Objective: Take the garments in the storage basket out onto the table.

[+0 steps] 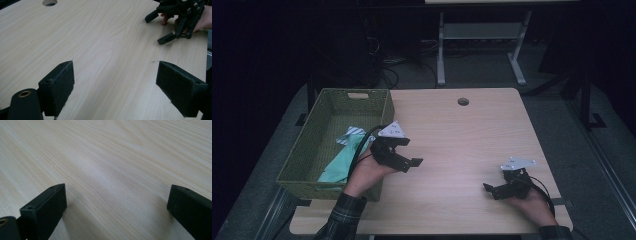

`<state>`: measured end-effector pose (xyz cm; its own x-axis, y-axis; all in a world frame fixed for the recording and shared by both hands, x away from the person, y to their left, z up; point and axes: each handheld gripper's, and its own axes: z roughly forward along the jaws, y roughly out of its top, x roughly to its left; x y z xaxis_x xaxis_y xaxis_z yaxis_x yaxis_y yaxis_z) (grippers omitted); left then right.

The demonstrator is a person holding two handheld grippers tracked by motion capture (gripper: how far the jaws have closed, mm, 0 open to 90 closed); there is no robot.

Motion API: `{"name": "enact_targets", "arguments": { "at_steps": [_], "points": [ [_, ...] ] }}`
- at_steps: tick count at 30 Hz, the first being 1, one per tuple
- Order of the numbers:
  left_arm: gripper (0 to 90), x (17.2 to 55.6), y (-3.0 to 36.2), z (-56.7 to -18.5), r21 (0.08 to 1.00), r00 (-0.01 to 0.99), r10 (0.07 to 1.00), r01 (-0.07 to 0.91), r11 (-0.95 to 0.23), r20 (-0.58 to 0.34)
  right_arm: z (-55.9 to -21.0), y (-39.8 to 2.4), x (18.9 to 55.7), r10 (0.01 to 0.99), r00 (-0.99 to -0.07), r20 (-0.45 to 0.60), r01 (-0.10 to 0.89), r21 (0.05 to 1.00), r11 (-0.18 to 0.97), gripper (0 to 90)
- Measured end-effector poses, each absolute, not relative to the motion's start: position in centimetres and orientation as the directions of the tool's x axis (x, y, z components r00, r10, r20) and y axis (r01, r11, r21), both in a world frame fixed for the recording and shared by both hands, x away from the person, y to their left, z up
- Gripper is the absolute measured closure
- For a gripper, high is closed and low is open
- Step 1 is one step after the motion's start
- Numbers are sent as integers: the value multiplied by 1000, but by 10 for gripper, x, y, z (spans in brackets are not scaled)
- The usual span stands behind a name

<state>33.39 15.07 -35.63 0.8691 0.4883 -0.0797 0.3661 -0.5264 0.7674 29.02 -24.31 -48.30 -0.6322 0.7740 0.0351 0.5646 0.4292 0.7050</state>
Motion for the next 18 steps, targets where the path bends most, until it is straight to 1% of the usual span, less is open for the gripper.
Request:
{"name": "enact_targets", "arguments": {
  "at_steps": [18],
  "points": [
    [144,334,168,-351,778,854,515,372,-507,-73,-483,-243,290,774,-632,35,565,705,429,21]
  ]
}}
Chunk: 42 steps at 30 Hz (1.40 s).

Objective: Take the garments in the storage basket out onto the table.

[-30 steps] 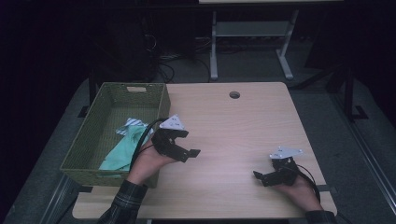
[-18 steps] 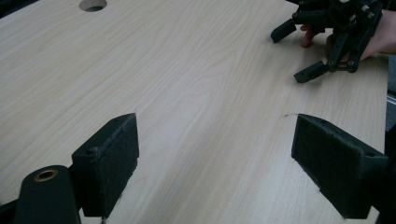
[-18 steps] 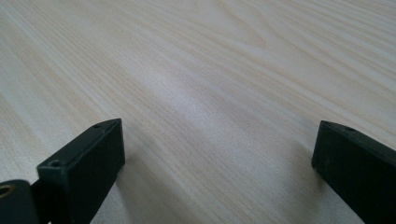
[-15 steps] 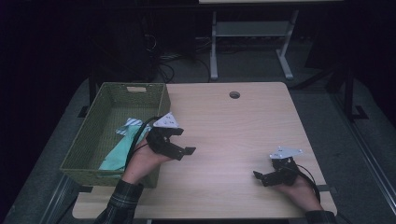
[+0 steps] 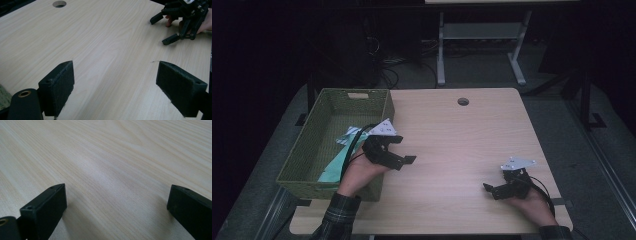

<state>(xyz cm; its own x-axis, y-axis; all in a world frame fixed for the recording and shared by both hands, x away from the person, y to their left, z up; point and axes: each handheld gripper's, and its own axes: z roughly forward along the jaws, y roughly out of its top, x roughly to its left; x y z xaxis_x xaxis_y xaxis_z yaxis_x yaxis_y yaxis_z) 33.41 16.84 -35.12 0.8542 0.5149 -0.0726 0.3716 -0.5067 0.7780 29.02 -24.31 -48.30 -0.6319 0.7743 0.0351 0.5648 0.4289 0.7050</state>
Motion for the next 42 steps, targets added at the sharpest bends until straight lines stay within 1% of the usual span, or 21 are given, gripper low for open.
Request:
{"name": "enact_targets", "arguments": {
  "at_steps": [16,30,35,42],
  "points": [
    [144,337,189,-350,780,836,546,383,-495,-64,-483,-243,290,774,-632,35,565,705,429,21],
    [144,339,208,-349,773,806,589,405,-488,-50,-483,-243,290,775,-631,36,566,705,429,21],
    [144,339,214,-349,779,790,610,416,-469,-55,-483,-243,290,774,-632,35,564,705,429,21],
    [144,341,222,-351,768,779,625,425,-479,-41,-483,-243,290,774,-632,35,565,704,429,21]
  ]
}}
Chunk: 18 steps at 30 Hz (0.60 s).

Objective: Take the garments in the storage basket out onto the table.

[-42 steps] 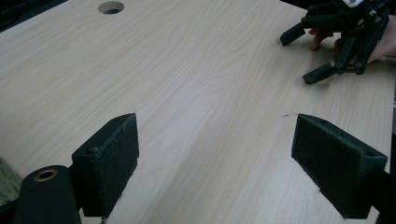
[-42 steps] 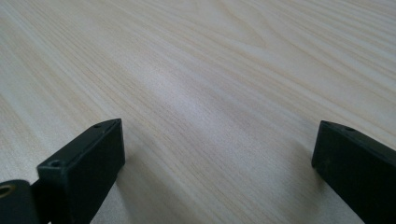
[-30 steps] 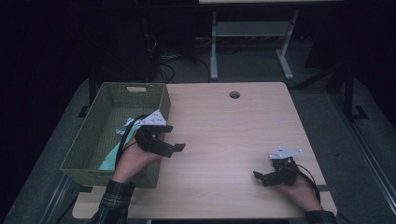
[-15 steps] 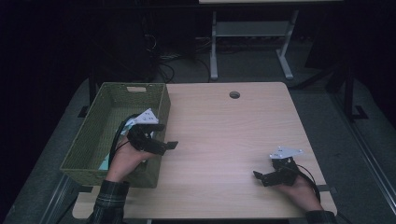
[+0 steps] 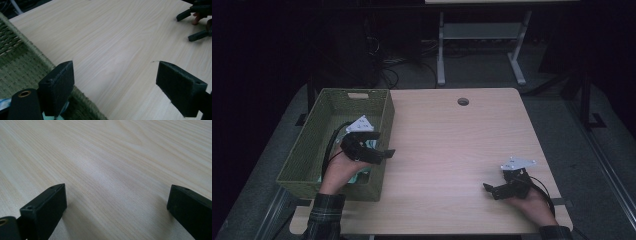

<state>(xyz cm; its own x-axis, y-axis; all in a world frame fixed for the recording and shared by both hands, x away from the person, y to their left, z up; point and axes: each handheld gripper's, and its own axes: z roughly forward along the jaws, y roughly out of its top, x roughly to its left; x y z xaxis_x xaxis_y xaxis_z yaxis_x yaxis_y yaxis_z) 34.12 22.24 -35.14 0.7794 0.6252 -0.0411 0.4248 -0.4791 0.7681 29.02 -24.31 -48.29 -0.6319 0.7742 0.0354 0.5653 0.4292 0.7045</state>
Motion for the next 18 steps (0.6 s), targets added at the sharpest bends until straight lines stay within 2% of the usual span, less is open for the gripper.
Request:
{"name": "enact_targets", "arguments": {
  "at_steps": [18],
  "points": [
    [144,350,248,-366,758,715,699,470,-453,-25,-483,-243,290,775,-631,36,566,705,428,21]
  ]
}}
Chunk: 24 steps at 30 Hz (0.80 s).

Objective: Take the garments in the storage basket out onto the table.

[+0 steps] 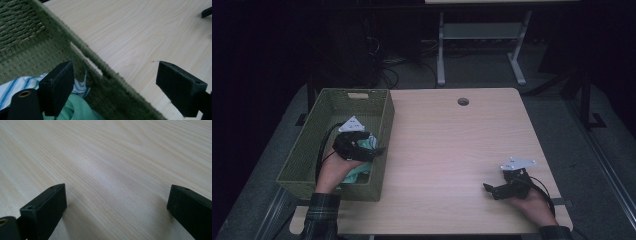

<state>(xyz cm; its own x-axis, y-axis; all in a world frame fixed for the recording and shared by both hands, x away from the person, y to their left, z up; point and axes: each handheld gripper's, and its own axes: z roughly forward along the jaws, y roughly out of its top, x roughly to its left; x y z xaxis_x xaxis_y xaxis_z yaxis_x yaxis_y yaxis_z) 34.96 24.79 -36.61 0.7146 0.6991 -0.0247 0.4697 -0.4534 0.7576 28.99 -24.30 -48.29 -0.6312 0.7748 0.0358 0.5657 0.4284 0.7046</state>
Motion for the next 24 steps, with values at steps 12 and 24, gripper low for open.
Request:
{"name": "enact_targets", "arguments": {
  "at_steps": [12,24],
  "points": [
    [145,354,263,-374,765,707,705,484,-425,-54,-483,-243,290,774,-632,35,565,705,430,21],
    [152,352,281,-371,790,679,728,497,-360,-95,-483,-243,290,774,-632,35,565,704,429,21]
  ]
}}
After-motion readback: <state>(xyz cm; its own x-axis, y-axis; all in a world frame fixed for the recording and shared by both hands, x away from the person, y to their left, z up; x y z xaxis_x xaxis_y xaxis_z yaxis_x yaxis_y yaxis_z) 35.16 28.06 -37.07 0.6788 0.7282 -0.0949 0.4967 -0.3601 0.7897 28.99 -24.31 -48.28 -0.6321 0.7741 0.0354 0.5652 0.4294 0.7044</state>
